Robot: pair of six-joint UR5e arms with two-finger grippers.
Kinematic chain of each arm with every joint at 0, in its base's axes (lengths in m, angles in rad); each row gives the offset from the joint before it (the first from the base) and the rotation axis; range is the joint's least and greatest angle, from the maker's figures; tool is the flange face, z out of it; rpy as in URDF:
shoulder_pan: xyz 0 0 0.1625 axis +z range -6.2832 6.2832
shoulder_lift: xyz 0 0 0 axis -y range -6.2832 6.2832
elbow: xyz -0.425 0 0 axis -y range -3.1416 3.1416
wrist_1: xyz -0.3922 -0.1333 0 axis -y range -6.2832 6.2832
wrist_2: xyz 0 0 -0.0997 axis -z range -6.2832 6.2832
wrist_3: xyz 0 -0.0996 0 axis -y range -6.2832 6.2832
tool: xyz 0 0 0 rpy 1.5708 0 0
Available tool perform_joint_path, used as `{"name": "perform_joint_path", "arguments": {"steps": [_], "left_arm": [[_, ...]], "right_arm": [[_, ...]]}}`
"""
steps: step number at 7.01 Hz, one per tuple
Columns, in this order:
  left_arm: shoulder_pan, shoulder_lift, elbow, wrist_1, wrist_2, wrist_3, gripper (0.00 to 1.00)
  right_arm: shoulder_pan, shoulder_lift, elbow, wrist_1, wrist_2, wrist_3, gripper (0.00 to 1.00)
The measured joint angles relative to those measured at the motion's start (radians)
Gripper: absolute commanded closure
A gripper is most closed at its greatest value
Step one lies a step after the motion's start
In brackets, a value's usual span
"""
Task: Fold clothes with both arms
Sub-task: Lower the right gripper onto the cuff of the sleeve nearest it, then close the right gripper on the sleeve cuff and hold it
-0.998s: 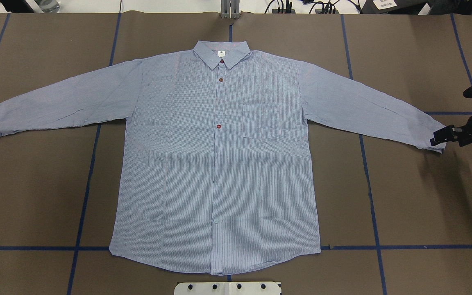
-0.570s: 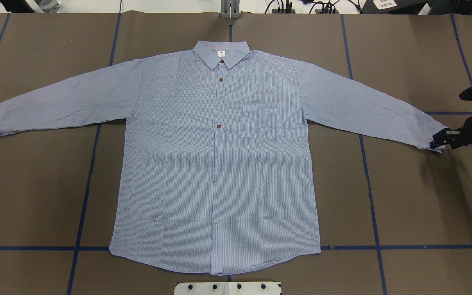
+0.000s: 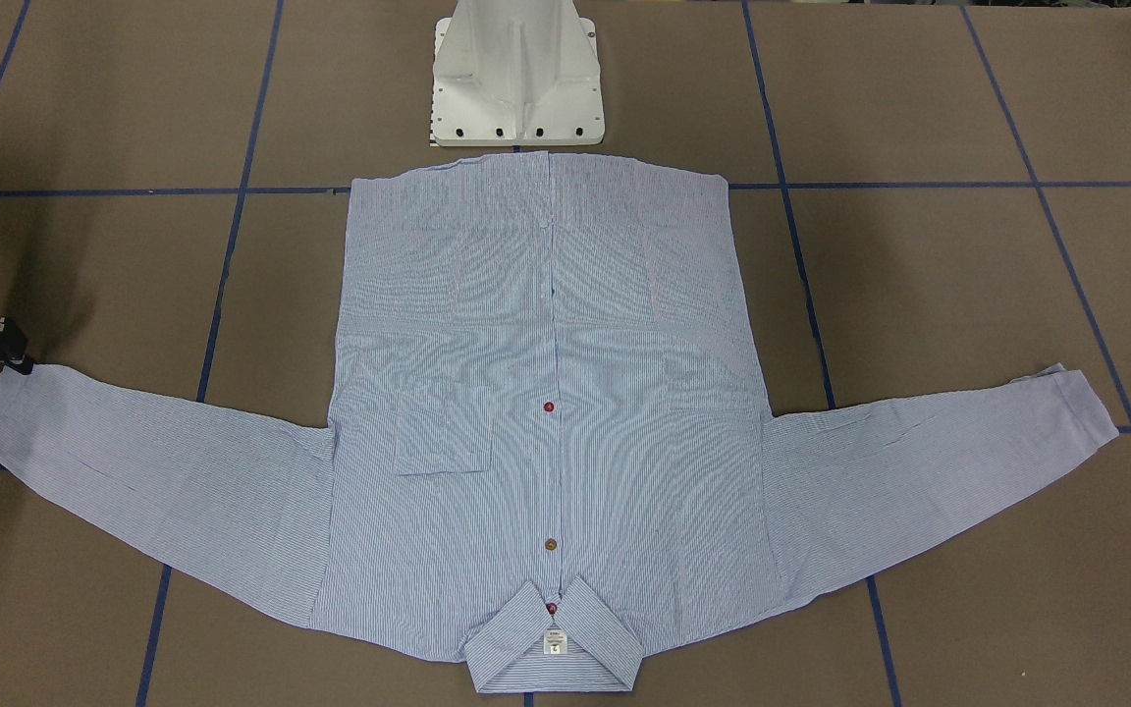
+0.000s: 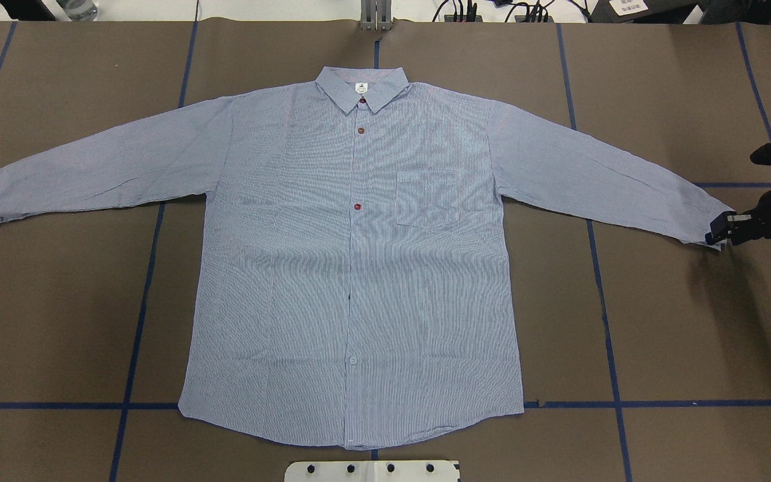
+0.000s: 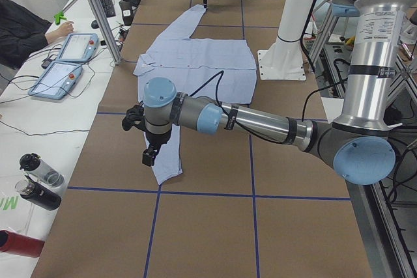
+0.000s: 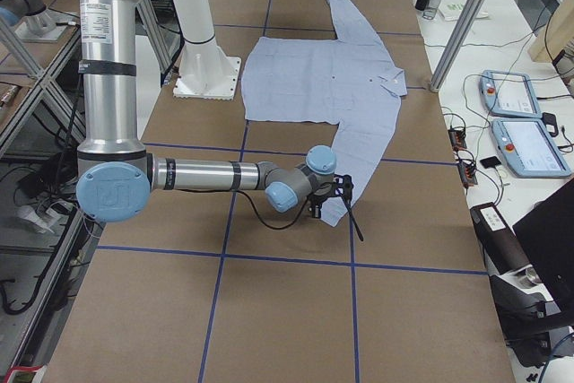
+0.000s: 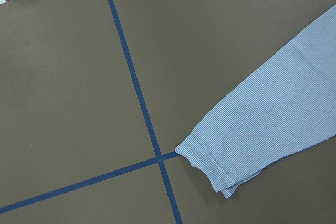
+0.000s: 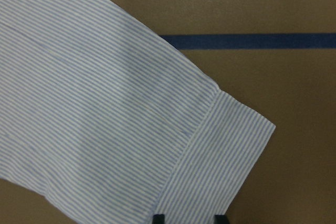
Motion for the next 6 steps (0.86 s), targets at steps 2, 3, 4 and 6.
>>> {"name": "perform_joint_path", "arguments": {"steps": [2, 3, 4, 6], "left_arm": [[0.0, 0.0, -0.001, 0.0, 0.0, 0.0, 0.01], [0.0, -0.002, -0.001, 0.0, 0.0, 0.0, 0.01], [0.0, -0.003, -0.001, 0.0, 0.0, 0.0, 0.01], [-0.001, -0.005, -0.001, 0.0, 0.0, 0.0, 0.01]], "right_arm": [[0.0, 0.0, 0.0, 0.001, -0.005, 0.001, 0.75], [0.0, 0.0, 0.0, 0.001, -0.006, 0.001, 0.74], [0.0, 0.0, -0.001, 0.0, -0.006, 0.001, 0.72], [0.001, -0.002, -0.002, -0.001, -0.007, 0.001, 0.66]]}}
